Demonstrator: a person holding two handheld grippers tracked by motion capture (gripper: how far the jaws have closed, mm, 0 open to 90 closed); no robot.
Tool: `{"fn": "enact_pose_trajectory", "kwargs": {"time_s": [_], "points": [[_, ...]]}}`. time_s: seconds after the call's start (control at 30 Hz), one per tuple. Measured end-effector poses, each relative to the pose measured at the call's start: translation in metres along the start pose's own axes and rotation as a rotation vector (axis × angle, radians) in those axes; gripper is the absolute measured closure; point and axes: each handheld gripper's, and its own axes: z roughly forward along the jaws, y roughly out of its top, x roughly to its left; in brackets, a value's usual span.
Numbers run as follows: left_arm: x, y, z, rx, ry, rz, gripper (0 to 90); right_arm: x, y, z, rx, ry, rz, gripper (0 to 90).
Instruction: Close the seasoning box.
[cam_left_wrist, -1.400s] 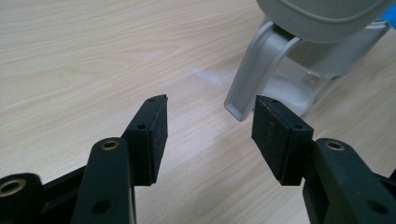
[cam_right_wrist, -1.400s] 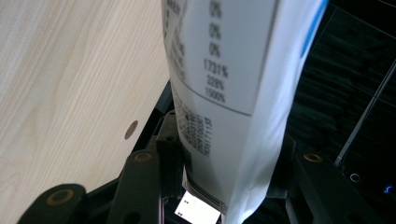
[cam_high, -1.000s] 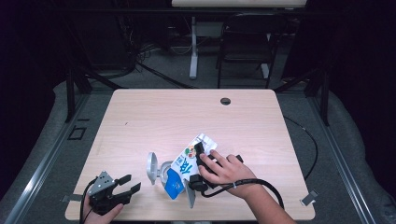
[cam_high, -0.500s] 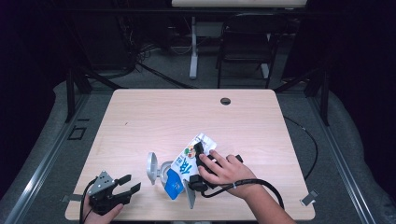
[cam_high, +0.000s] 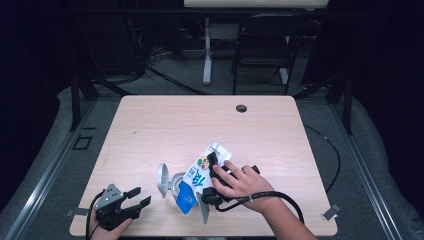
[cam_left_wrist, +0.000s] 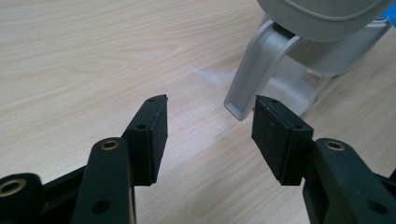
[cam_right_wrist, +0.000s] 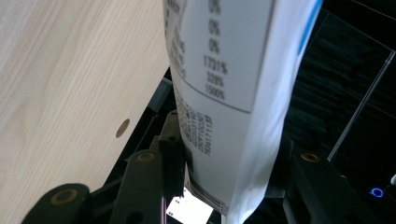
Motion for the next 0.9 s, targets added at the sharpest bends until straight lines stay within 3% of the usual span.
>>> {"fn": "enact_pose_trajectory", "kwargs": {"time_s": [0.9], "points": [[0.0006,0.0004,-0.0013,0.002,0.005,0.001,46.1,-0.0011,-0.0009,-0.0008,-0.002,-0.006,-0.015,64.0]]}}
